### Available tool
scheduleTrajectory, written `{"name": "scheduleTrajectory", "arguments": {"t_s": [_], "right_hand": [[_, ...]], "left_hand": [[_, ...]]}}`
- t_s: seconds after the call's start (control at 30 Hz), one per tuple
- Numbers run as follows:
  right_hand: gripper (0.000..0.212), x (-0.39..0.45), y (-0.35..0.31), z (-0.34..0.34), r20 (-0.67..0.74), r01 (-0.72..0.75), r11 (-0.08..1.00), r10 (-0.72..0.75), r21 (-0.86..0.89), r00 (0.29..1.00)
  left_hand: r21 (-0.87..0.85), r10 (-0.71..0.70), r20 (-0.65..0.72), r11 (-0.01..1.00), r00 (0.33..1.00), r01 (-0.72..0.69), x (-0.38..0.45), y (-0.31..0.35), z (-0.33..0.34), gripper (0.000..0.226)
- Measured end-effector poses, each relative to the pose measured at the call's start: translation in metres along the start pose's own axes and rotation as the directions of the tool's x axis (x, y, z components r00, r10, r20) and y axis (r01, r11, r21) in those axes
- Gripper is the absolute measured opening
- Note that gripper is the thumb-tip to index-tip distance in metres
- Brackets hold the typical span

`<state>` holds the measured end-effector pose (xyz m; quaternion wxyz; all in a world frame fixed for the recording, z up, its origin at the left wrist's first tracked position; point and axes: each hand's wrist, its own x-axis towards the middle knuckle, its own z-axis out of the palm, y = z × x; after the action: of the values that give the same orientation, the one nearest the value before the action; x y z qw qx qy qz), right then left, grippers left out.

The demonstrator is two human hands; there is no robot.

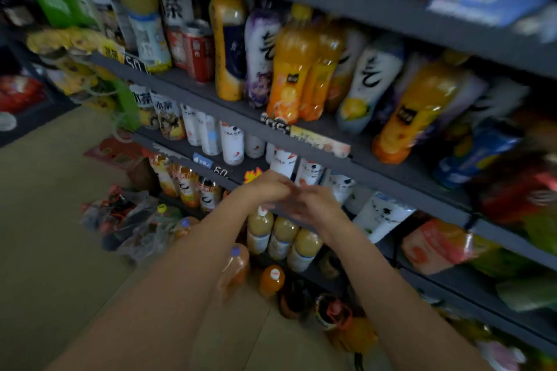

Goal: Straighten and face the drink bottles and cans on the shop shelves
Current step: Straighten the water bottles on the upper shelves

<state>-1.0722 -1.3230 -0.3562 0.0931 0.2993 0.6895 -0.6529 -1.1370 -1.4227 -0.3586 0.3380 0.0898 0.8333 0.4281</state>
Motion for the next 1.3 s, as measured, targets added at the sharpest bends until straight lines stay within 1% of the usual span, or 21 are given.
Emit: {"name": "scheduleTrajectory", "arguments": {"t_s": [0.07,0.13,0.17,0.27,0.4,0.47,0.57,0.63,0.7,0.77,0.83,0.93,1.0,1.07,1.13,1.2,1.23,1.3], "right_hand": [[0.018,-0.036,-0.019,-0.031,0.072,-0.001,1.000,0.003,-0.028,0.997],[0.010,-0.071,-0.046,-0.062,0.069,0.040,0.999,-0.038,-0.022,0.997],[0.010,-0.087,-0.061,-0.076,0.055,0.072,0.997,-0.070,-0.020,0.996],[0.013,-0.121,-0.097,-0.110,0.016,0.185,0.982,-0.184,-0.041,0.983],[0.011,-0.150,-0.138,-0.138,-0.010,0.218,0.975,-0.219,-0.037,0.976],[0.013,-0.163,-0.163,-0.150,-0.052,0.264,0.964,-0.264,-0.008,0.963],[0.009,-0.181,-0.200,-0.167,-0.150,0.383,0.924,-0.378,0.006,0.914],[0.016,-0.187,-0.219,-0.179,-0.232,0.437,0.896,-0.442,-0.075,0.866],[0.022,-0.191,-0.232,-0.192,-0.264,0.462,0.873,-0.487,-0.155,0.832],[0.018,-0.196,-0.239,-0.202,-0.261,0.449,0.869,-0.492,-0.208,0.831],[0.010,-0.202,-0.241,-0.212,-0.260,0.412,0.879,-0.467,-0.240,0.845],[0.012,-0.206,-0.239,-0.229,-0.292,0.365,0.893,-0.434,-0.263,0.852],[0.012,-0.207,-0.238,-0.239,-0.325,0.366,0.893,-0.438,-0.260,0.838],[0.012,-0.208,-0.237,-0.248,-0.343,0.361,0.892,-0.440,-0.272,0.830],[0.015,-0.209,-0.236,-0.255,-0.355,0.359,0.896,-0.436,-0.262,0.827],[0.018,-0.212,-0.236,-0.260,-0.355,0.362,0.897,-0.434,-0.255,0.828],[0.019,-0.213,-0.236,-0.262,-0.355,0.360,0.896,-0.435,-0.260,0.827],[0.020,-0.211,-0.237,-0.263,-0.357,0.357,0.890,-0.443,-0.284,0.822]], "left_hand": [[0.011,0.023,0.054,1.000,0.998,-0.023,-0.037,0.034,0.002,0.016],[0.017,0.054,0.104,0.998,0.993,-0.056,-0.069,0.075,0.000,0.021],[0.012,0.085,0.112,0.996,0.990,-0.087,-0.083,0.095,0.000,0.023],[0.050,0.228,0.050,0.972,0.972,-0.231,-0.111,0.148,0.001,0.021],[0.083,0.350,0.068,0.931,0.934,-0.355,-0.140,0.196,-0.002,0.022],[0.089,0.434,0.066,0.894,0.898,-0.439,-0.146,0.223,-0.010,0.024],[0.128,0.576,0.032,0.808,0.817,-0.575,-0.151,0.271,-0.020,0.026],[0.192,0.637,0.044,0.750,0.769,-0.633,-0.151,0.297,-0.021,0.025],[0.221,0.680,0.017,0.713,0.733,-0.666,-0.145,0.317,-0.018,0.031],[0.258,0.709,-0.054,0.690,0.703,-0.676,-0.134,0.331,-0.014,0.045],[0.327,0.725,-0.117,0.673,0.678,-0.663,-0.124,0.344,-0.010,0.058],[0.434,0.746,-0.160,0.641,0.646,-0.633,-0.107,0.361,-0.009,0.068],[0.514,0.738,-0.180,0.634,0.650,-0.578,-0.096,0.368,-0.006,0.070],[0.602,0.718,-0.201,0.627,0.667,-0.494,-0.089,0.373,0.000,0.070],[0.636,0.693,-0.208,0.632,0.690,-0.443,-0.084,0.377,0.004,0.071],[0.630,0.679,-0.210,0.644,0.703,-0.434,-0.078,0.379,0.006,0.071],[0.631,0.688,-0.220,0.641,0.691,-0.437,-0.075,0.380,0.007,0.070],[0.617,0.741,-0.262,0.621,0.618,-0.484,-0.070,0.379,0.009,0.063]]}}
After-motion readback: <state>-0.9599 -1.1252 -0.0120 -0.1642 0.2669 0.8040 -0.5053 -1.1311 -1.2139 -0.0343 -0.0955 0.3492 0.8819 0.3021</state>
